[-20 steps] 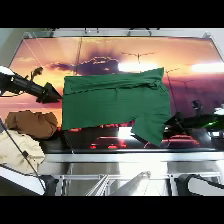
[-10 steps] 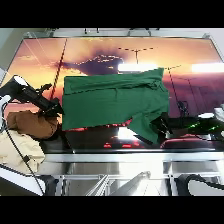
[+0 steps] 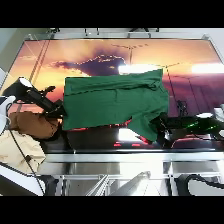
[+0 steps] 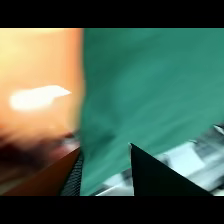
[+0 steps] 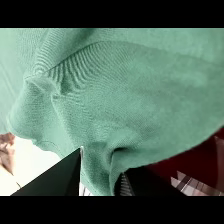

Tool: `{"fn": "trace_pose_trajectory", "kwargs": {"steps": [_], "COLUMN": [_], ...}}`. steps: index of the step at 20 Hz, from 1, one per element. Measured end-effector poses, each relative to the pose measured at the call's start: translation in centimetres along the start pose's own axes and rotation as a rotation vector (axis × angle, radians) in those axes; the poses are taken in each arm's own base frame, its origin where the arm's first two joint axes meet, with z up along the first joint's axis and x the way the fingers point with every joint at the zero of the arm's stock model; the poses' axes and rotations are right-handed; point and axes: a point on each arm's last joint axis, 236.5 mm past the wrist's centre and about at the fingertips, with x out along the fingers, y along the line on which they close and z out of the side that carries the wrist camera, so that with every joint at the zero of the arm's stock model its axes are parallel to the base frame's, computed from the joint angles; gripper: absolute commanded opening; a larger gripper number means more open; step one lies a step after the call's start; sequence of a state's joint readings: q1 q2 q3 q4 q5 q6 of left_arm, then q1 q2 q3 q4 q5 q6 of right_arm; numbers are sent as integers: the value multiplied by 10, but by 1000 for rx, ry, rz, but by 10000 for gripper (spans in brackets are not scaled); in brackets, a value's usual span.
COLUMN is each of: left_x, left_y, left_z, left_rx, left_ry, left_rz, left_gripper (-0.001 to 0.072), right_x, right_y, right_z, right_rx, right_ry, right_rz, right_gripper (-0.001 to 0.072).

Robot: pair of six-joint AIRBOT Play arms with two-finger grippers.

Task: Fold the shirts.

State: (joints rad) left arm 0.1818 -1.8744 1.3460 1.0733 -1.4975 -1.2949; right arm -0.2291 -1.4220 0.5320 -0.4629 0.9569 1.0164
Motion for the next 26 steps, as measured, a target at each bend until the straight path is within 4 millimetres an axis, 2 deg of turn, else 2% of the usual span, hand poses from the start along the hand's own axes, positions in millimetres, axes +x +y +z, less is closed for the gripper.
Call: {"fn": "trace_pose_trajectory", "kwargs": {"steps": [1, 2, 3, 4, 6, 8, 11, 12, 16, 19, 21, 23, 26], "left_x": [8, 16, 23, 28, 28, 18, -10, -18, -40, -52, -61, -74, -98], "left_y": [-8, -16, -25, -31, -35, -33, -9, -3, -2, -7, -16, -29, -52], "left_z": [1, 2, 3, 3, 3, 6, 12, 12, 1, -1, 7, 22, 52], "left_rx": [20, 41, 62, 80, 95, 90, 55, 43, 20, 29, 54, 93, 157], "left_ry": [13, 27, 36, 43, 42, 6, -78, -97, -104, -107, -128, -167, -245], "left_rz": [-25, -51, -76, -91, -105, -109, -55, -43, -72, -90, -100, -112, -144], "left_gripper": [0, 10, 10, 9, 9, 10, 11, 11, 12, 18, 19, 19, 19], "right_x": [0, 0, 0, -1, -4, -13, -34, -41, -65, -82, -87, -91, -102], "right_y": [0, 0, -1, -4, -4, -6, -11, -7, 3, 15, 25, 43, 73], "right_z": [1, 1, 2, 3, 4, 4, 6, 3, -16, -14, -3, 17, 66], "right_rx": [1, 1, 0, -9, -17, -23, -25, -19, -38, -83, -104, -131, -163], "right_ry": [-2, -4, -7, -12, -14, -13, -30, -22, 7, -49, -98, -165, -275], "right_rz": [0, 0, -2, -13, -6, -2, -11, -1, -24, -37, -16, 45, 147], "right_gripper": [322, 276, 95, 27, 27, 27, 27, 27, 27, 27, 27, 27, 27]}}
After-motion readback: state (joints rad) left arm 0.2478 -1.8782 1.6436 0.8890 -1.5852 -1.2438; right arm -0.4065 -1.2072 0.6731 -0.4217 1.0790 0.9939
